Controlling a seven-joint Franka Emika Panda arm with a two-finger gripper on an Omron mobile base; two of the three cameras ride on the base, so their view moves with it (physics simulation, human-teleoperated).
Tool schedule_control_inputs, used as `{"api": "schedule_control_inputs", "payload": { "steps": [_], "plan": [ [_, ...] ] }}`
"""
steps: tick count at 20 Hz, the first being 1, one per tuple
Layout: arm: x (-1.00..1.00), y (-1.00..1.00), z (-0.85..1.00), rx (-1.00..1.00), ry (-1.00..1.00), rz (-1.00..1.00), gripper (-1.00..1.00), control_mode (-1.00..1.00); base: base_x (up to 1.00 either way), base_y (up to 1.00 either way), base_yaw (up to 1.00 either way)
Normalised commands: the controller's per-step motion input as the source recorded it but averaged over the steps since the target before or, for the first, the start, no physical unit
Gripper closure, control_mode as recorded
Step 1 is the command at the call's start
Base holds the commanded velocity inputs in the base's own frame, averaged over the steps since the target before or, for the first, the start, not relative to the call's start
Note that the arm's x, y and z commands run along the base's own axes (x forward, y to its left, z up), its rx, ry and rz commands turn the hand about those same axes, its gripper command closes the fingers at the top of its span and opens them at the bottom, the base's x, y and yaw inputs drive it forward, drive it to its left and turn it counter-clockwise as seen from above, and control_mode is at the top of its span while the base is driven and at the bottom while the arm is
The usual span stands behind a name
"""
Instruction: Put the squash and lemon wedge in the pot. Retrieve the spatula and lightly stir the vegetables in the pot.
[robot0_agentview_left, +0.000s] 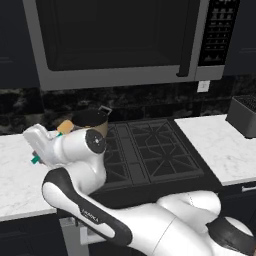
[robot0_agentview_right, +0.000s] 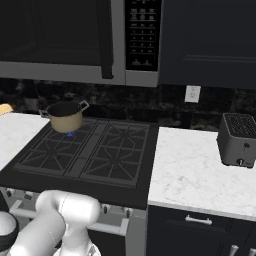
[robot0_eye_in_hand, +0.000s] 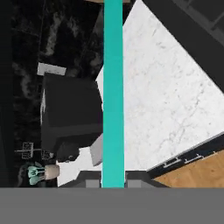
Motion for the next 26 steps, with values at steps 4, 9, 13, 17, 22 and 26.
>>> {"api": "schedule_control_inputs", "payload": {
  "steps": [4, 9, 13, 17, 22, 26],
  "plan": [
    [-0.30, 0.00, 0.81, 0.42, 0.27, -0.07, 1.00, -1.00, 0.00, 0.00, 0.00],
    [-0.08, -0.02, 0.57, 0.26, 0.28, -0.10, 1.00, -1.00, 0.00, 0.00, 0.00],
    [0.00, -0.04, 0.50, 0.14, 0.37, -0.16, 1.00, -1.00, 0.00, 0.00, 0.00],
    [0.00, -0.23, 0.56, 0.33, 0.42, -0.16, 1.00, -1.00, 0.00, 0.00, 0.00],
    [-0.18, -0.33, 0.27, 0.42, 0.23, -0.16, 1.00, -1.00, 0.00, 0.00, 0.00],
    [-0.13, -0.38, 0.11, 0.38, 0.07, -0.19, 1.00, -1.00, 0.00, 0.00, 0.00]
  ]
}}
